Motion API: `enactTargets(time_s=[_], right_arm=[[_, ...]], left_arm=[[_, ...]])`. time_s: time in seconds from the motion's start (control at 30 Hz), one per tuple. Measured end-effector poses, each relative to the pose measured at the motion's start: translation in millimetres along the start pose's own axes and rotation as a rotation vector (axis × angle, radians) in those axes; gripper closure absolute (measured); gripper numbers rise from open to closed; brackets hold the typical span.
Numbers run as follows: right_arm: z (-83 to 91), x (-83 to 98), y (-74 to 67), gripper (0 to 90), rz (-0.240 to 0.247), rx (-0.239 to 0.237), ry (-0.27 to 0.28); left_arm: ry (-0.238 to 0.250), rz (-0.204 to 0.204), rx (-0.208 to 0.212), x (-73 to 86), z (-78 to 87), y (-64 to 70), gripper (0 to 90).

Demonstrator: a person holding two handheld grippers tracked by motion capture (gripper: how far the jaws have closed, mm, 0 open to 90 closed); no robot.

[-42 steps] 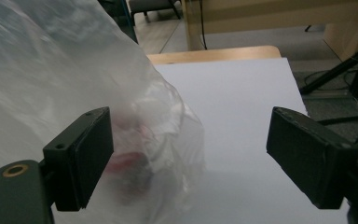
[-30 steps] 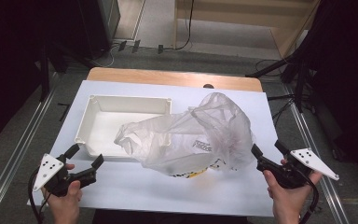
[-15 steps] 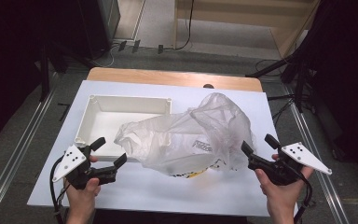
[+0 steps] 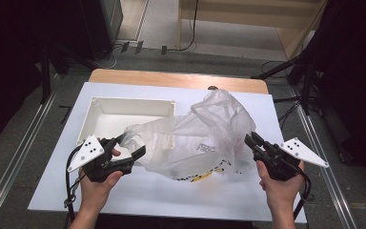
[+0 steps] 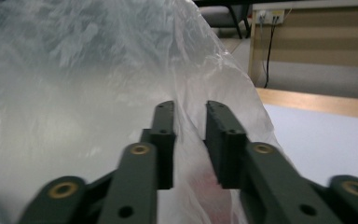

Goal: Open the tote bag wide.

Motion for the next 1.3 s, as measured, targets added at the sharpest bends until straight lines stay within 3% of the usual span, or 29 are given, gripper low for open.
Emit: enactTargets(time_s=[0.07, 0.17, 0.27, 0.67, 0.8, 0.83, 0.87, 0.93, 1.03, 1.3], right_arm=[[1.4, 4.1, 3.6, 90.0, -0.030, -0.002, 0.008], [3.3, 7.8, 9.3, 90.0, -0.041, 0.014, 0.013], [6.5, 10.5, 13.6, 90.0, -0.043, 0.025, 0.010], [15.1, 33.9, 43.7, 90.0, -0.105, 0.108, -0.006], [15.6, 38.6, 49.4, 90.0, -0.119, 0.134, -0.026], [16.6, 39.1, 50.3, 85.0, -0.123, 0.144, -0.025], [20.2, 36.1, 50.6, 68.1, -0.117, 0.178, -0.014], [22.8, 32.7, 50.1, 62.8, -0.124, 0.186, -0.009], [36.1, 16.8, 46.8, 51.4, -0.113, 0.140, 0.029], [54.3, -15.0, 23.4, 40.2, -0.061, 0.104, 0.086]], left_arm=[[-0.022, 0.018, 0.002, 2.2, -3.2, 0.1, 55.1], [-0.055, 0.044, 0.033, 6.2, -7.0, -0.5, 70.9], [-0.076, 0.057, 0.057, 10.5, -10.4, 0.4, 79.9], [-0.103, 0.090, 0.107, 17.4, -29.3, 11.5, 86.7], [-0.127, 0.083, 0.121, 17.6, -41.5, 17.7, 86.9], [-0.135, 0.080, 0.124, 17.2, -44.6, 19.6, 86.9], [-0.137, 0.077, 0.131, 16.8, -47.9, 21.8, 87.0], [-0.141, 0.072, 0.143, 16.1, -53.4, 26.5, 86.9], [-0.151, 0.061, 0.160, 18.2, -59.7, 33.2, 86.9], [-0.177, 0.054, 0.175, 25.0, -69.5, 44.4, 86.5]])
Point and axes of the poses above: each handheld gripper's, and its own axes: z roughly backward along the jaws, x roughly out of its underside, y roughly to its right, the point moved 1 cm from there along -z, roughly forward along the jaws, and after that the axes turned 12 degrees about z, right-handed, at the moved point
